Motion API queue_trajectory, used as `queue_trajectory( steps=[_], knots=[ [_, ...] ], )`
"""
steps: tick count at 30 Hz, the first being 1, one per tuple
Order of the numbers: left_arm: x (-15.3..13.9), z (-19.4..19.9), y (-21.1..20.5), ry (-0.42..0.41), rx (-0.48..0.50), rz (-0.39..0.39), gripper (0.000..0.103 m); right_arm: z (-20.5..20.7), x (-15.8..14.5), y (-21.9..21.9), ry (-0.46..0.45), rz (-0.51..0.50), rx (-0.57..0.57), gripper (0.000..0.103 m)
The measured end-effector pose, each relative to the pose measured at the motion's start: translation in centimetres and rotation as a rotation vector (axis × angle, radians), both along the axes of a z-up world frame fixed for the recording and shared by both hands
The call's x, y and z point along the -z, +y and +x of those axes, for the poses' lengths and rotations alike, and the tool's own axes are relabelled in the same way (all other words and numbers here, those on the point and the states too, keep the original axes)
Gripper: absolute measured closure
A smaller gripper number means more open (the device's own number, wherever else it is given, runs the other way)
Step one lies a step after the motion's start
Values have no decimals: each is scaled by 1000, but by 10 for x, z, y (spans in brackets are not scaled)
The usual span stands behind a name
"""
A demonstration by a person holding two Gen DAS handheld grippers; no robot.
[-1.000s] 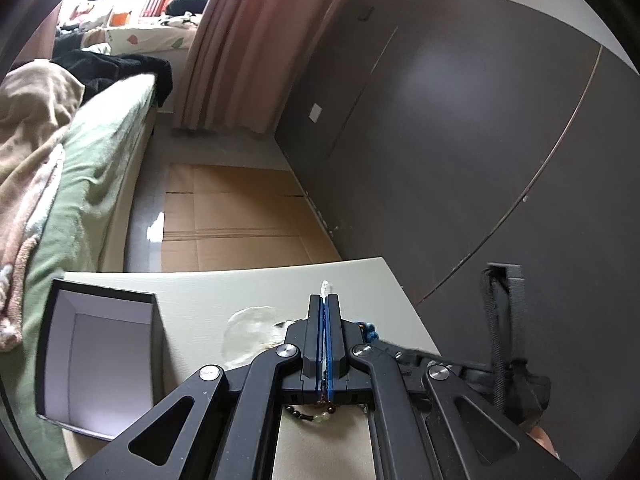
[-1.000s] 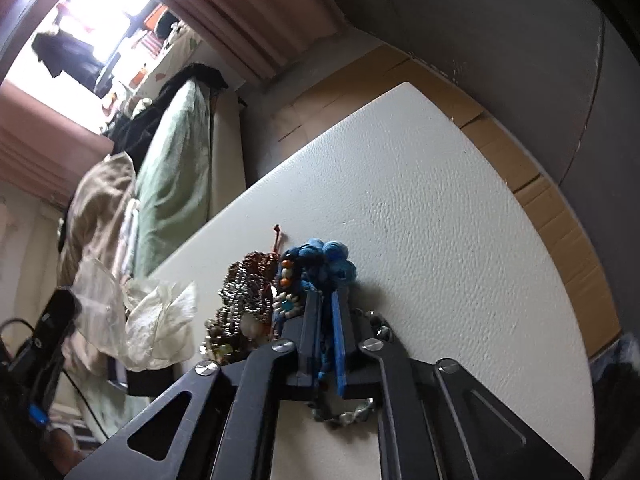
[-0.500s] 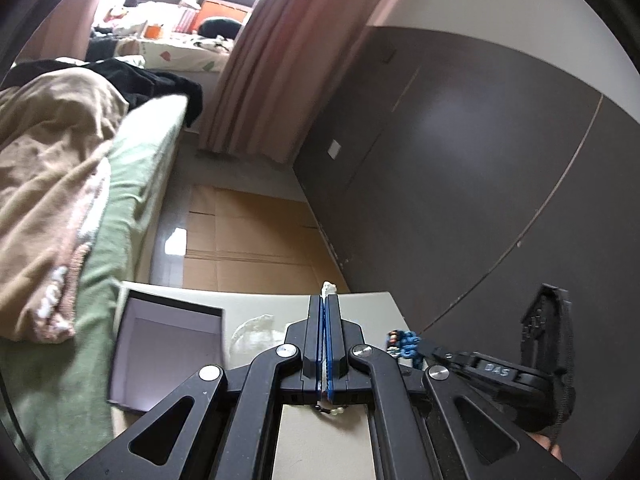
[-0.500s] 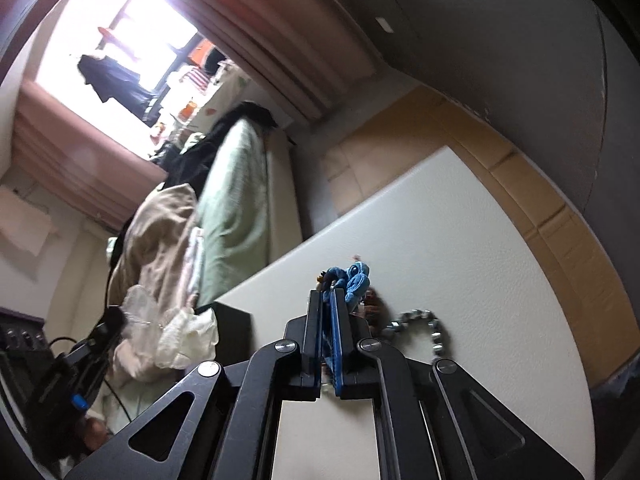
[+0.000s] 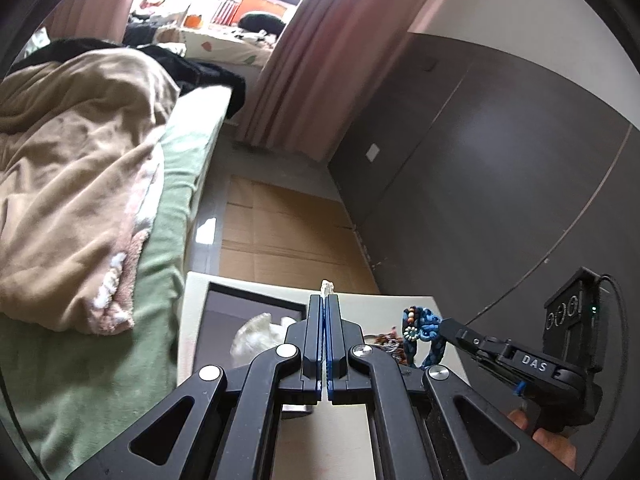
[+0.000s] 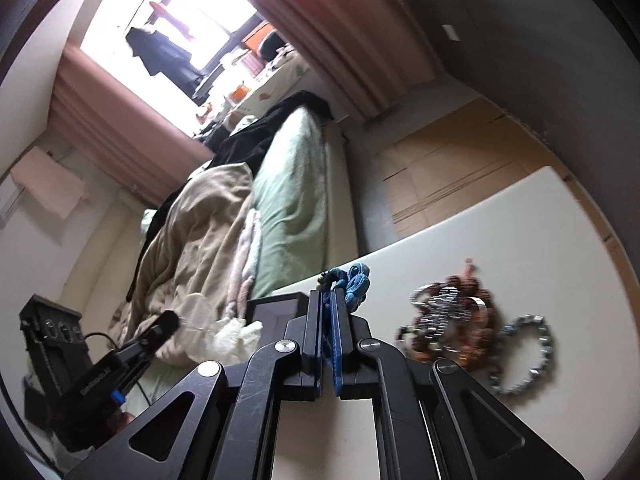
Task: Organize jewelry
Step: 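Carry both items over the black box and open both grippers to drop them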
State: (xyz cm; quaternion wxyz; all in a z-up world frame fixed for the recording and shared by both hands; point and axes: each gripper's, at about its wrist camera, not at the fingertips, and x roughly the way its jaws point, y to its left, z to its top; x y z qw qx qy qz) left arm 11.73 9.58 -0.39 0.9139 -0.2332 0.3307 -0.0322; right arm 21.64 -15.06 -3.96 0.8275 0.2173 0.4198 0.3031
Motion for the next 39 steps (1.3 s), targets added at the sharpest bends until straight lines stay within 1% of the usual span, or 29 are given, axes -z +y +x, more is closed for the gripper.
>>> queue_trajectory(
  steps=[3, 6, 8, 9, 11, 13, 15, 16, 21, 24, 25, 26, 27, 28, 29, 30, 33, 34, 36, 39],
  knots=[
    [7, 6, 9, 32, -11, -27, 103, -1, 3, 11, 1, 7, -19, 98],
    [14, 14, 17, 72, -19, -82, 102, -1, 7, 18, 4, 15, -33, 97],
    [20, 22, 22, 111, -7, -130, 99, -1, 10, 23, 8, 23, -49, 98],
    [22, 24, 24, 122, -5, -146, 94, 0, 12, 28, 8, 22, -58, 98],
    [23, 26, 27, 128, -11, -164, 75, 0, 16, 37, 17, 33, -77, 97],
    [20, 25, 32, 115, -38, -163, 31, 1, 19, 45, 27, 47, -98, 97],
    [13, 21, 38, 79, -62, -157, 14, 1, 21, 55, 27, 52, -120, 97],
    [8, 19, 41, 60, -69, -151, 12, 0, 22, 58, 28, 56, -129, 97],
    [-2, 18, 57, 44, -107, -123, 12, -2, 26, 79, 38, 102, -181, 97],
    [-3, 15, 67, 41, -141, -117, 12, -3, 27, 95, 38, 81, -214, 96],
    [-3, 15, 70, 42, -147, -115, 12, -3, 28, 98, 47, 77, -226, 94],
    [-3, 14, 71, 41, -152, -111, 12, -3, 32, 103, 78, 69, -248, 74],
    [-4, 13, 72, 41, -153, -109, 12, -3, 34, 104, 86, 69, -248, 37],
    [-4, 12, 71, 43, -152, -102, 12, -3, 34, 103, 80, 69, -242, 22],
    [-4, 12, 70, 46, -147, -93, 11, -5, 33, 99, 67, 63, -227, 9],
    [-4, 13, 67, 49, -136, -84, 11, -6, 30, 94, 58, 55, -215, 9],
    [-4, 15, 59, 50, -103, -74, 11, -5, 27, 80, 69, 63, -197, 8],
    [-4, 15, 55, 49, -92, -75, 8, -4, 27, 75, 70, 58, -183, 8],
    [-4, 15, 50, 44, -79, -78, 1, -5, 26, 59, 72, 42, -146, 0],
    [-5, 13, 38, 41, -58, -71, 1, -3, 26, 36, 83, 31, -93, 0]
  ],
)
